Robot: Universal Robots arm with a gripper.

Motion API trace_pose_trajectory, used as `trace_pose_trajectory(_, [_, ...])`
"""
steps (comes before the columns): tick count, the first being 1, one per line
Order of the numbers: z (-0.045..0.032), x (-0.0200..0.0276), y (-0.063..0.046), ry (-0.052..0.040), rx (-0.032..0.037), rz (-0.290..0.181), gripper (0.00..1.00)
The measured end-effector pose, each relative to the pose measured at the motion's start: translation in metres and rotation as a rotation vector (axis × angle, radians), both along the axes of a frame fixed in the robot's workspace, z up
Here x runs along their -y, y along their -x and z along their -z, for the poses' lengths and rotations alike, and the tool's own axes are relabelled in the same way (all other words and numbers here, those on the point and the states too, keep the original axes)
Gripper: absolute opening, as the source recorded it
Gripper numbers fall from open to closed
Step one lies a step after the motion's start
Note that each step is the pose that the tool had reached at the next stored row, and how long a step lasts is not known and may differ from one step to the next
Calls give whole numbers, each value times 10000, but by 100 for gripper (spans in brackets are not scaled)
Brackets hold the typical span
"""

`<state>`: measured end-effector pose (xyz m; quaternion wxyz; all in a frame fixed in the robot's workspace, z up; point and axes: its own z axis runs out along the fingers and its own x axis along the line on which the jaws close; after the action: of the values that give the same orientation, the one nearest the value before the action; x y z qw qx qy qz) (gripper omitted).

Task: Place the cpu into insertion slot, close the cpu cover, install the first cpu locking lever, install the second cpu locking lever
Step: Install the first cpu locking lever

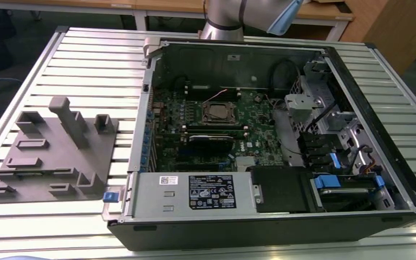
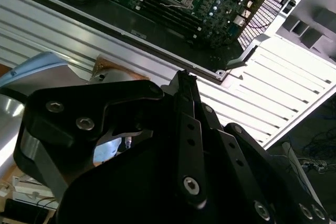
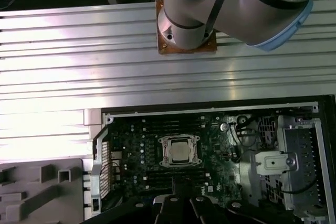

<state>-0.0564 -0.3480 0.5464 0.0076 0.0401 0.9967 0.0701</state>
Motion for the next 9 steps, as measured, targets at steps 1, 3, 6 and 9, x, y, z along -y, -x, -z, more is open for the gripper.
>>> trace_pose_trajectory(1, [17, 1, 0, 0, 0, 0, 11])
trace_pose_trajectory(3, [54, 2, 0, 2, -1, 0, 11])
trace_pose_trajectory(6, [109, 4, 0, 1, -1, 1, 11])
trace_pose_trajectory(9, [164, 6, 0, 2, -1, 0, 11])
